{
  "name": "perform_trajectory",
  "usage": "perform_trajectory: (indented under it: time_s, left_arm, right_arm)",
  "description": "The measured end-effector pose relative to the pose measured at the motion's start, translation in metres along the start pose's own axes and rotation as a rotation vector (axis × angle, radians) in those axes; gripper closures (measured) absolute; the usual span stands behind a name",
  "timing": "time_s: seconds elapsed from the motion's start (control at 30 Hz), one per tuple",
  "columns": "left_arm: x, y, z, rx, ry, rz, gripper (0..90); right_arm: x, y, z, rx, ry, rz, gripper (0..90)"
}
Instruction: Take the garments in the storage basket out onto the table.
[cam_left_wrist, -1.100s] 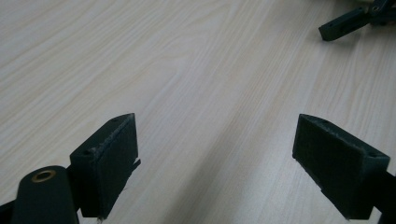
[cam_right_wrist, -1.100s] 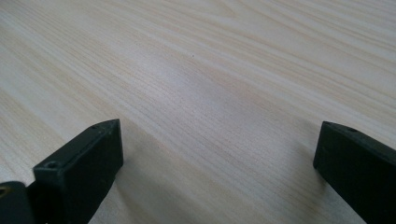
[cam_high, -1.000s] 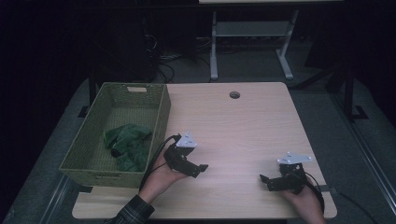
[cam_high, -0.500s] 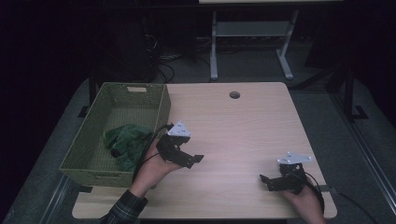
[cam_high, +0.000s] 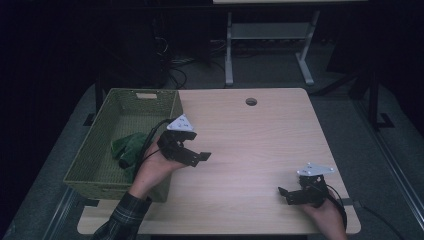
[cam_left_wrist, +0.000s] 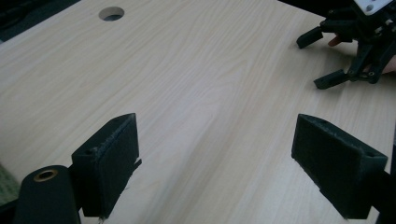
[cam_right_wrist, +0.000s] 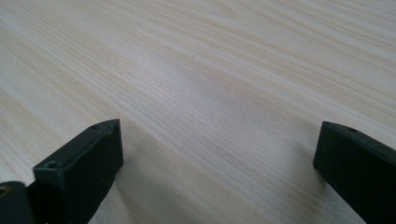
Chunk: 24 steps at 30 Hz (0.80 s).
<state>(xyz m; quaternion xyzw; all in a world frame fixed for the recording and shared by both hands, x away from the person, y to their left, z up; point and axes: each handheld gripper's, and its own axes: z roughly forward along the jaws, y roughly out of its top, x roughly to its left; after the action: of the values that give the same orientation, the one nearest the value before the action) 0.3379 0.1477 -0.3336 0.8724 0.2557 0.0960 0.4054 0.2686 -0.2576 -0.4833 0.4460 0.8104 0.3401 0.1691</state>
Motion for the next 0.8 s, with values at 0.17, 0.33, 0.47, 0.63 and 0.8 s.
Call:
perform_trajectory:
  time_s: [0.17,0.33,0.47,0.63,0.8]
  left_arm:
    - [0.009,-0.001,-0.008,0.004,-0.001,0.007,20.0]
    - [0.019,-0.004,-0.016,0.006,0.015,-0.008,20.7]
    - [0.029,-0.011,-0.029,0.011,0.031,-0.024,25.5]
    - [0.037,-0.018,-0.041,0.009,0.059,-0.035,31.3]
    - [0.047,-0.027,-0.055,0.006,0.089,-0.060,36.9]
  right_arm:
    - [0.000,0.000,0.000,0.000,0.000,0.000,1.3]
    - [0.000,0.000,0.000,0.000,0.000,0.000,1.3]
    - [0.000,0.000,0.000,-0.001,0.000,0.002,1.3]
    - [0.000,0.000,0.000,-0.001,0.000,0.002,1.3]
    - [0.000,0.000,0.000,-0.001,0.000,0.001,1.3]
